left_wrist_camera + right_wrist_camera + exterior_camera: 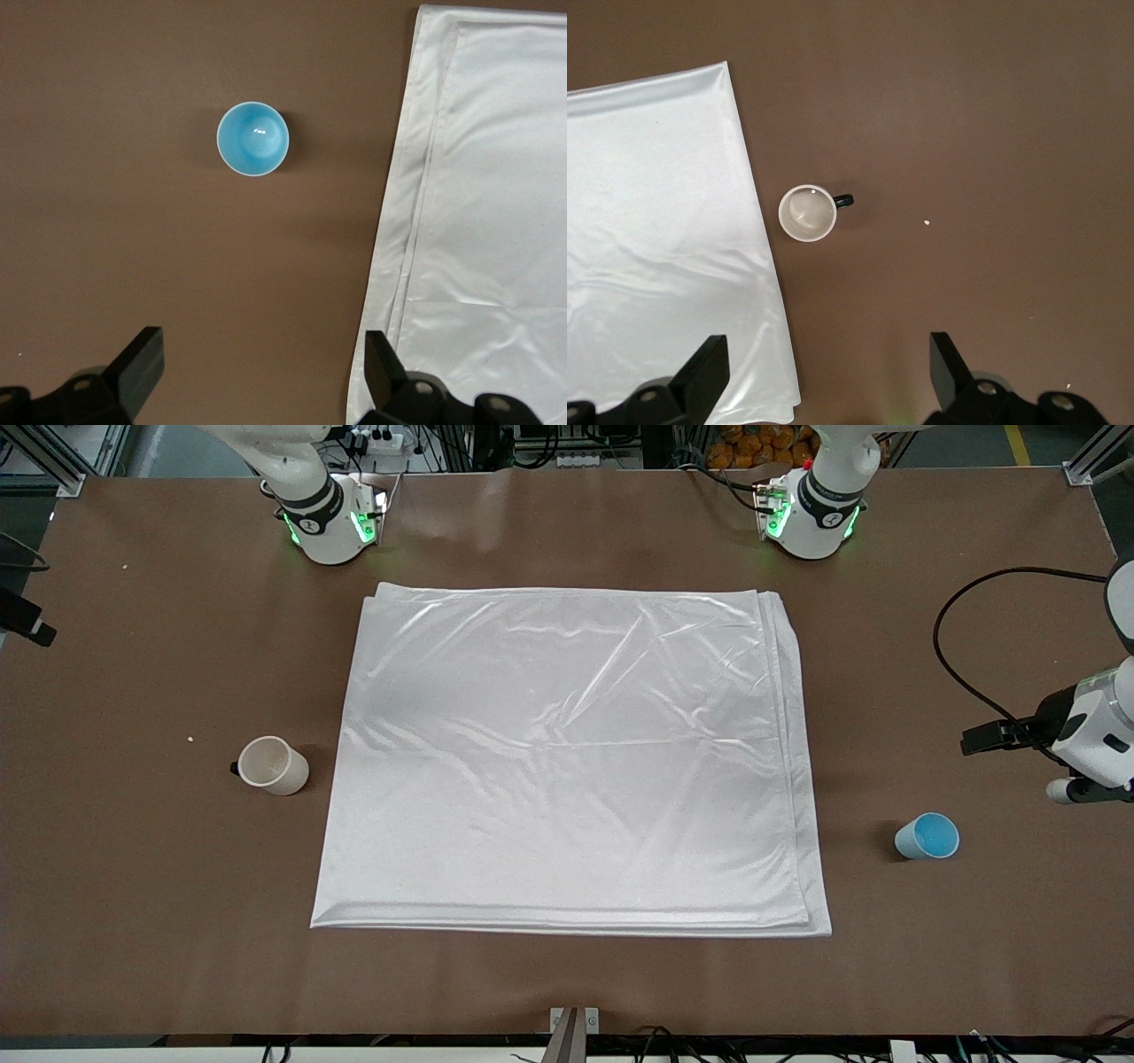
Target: Place blue cup into white mug on cloth
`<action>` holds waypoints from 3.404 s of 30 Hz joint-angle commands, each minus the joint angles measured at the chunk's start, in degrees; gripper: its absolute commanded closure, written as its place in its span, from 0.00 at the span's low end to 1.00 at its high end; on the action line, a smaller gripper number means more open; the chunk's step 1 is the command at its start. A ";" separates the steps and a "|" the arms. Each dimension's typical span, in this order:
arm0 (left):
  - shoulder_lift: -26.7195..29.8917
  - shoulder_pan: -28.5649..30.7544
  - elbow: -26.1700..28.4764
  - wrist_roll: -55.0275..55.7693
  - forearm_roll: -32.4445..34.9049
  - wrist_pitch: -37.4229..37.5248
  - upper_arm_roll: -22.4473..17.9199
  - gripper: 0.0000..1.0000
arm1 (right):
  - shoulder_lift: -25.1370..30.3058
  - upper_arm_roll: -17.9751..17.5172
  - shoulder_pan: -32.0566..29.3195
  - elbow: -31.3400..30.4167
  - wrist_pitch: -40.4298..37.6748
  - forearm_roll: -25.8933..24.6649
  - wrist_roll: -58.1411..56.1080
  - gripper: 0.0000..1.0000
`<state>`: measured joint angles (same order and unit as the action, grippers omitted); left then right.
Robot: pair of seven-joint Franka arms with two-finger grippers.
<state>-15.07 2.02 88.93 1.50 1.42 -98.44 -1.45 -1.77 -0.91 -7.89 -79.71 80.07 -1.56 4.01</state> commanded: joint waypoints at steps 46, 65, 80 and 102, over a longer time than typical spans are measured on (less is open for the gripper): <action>-8.13 2.11 -0.69 -3.53 4.65 -7.73 0.22 0.00 | 0.62 -0.15 -1.08 -1.33 0.44 1.39 -2.70 0.00; -14.90 5.18 -0.69 -7.21 4.73 -16.16 0.22 0.00 | 0.62 -0.23 -1.08 -3.26 1.06 1.74 -2.70 0.00; -15.87 5.27 -0.69 -7.22 4.38 -17.22 0.30 0.00 | 0.71 -0.23 -1.08 -5.72 2.90 2.79 -2.70 0.00; -16.84 5.27 -0.78 -7.31 4.47 -18.36 0.30 0.00 | 0.89 -0.23 -1.08 -13.71 11.51 2.79 -2.78 0.00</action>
<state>-30.85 7.17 88.77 -5.07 4.85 -115.74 -1.30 -1.88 -0.81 -8.24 -89.55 88.52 0.26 1.98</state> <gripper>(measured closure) 0.000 0.000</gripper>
